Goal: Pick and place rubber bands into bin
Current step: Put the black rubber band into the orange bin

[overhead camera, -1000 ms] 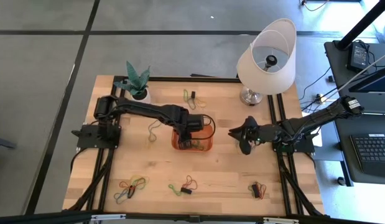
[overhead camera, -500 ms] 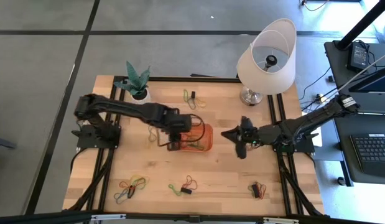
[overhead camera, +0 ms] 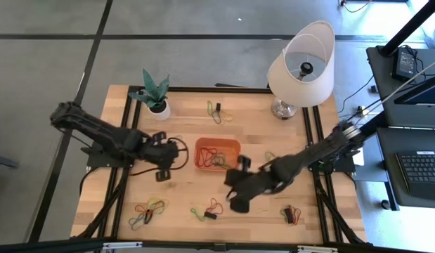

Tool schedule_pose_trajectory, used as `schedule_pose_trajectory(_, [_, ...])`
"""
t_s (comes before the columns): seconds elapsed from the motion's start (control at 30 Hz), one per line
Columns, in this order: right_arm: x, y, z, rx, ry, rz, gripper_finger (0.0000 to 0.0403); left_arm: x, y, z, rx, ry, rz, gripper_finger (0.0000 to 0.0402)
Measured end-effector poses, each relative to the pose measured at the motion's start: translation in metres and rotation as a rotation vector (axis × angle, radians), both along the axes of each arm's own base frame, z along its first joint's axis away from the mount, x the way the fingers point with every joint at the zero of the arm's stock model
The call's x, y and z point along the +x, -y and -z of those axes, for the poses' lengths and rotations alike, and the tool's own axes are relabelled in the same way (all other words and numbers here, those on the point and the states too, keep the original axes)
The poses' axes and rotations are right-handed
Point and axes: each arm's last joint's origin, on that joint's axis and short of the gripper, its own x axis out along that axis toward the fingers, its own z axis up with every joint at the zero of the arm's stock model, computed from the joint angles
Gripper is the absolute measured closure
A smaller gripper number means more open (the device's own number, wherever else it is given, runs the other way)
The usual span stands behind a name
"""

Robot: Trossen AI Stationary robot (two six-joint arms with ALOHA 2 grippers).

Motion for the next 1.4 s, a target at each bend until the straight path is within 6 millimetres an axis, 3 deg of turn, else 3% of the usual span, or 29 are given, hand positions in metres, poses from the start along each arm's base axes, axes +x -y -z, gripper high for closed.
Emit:
schedule_pose_trajectory(0.2, [0.031, -0.032, 0.022, -0.076, -0.173, -0.059, 0.0369, -0.025, 0.005, 0.013, 0.002, -0.051, 0.121, 0.0293])
schedule_pose_trajectory(0.5, [0.072, -0.062, 0.081, -0.045, -0.224, -0.204, 0.0306, -0.033, 0.009, 0.028, 0.022, -0.102, 0.164, 0.0293])
schedule_pose_trajectory(1.03, [0.091, -0.076, 0.138, 0.062, -0.259, -0.236, 0.0192, -0.043, 0.021, 0.039, -0.031, -0.127, 0.135, 0.0290])
schedule_pose_trajectory(1.23, [0.091, -0.076, 0.145, 0.070, -0.278, -0.209, 0.0197, -0.045, 0.025, 0.039, -0.031, -0.125, 0.152, 0.0290])
schedule_pose_trajectory(1.4, [0.091, -0.076, 0.145, 0.069, -0.277, -0.212, 0.0256, -0.045, 0.025, 0.039, -0.028, -0.122, 0.150, 0.0290])
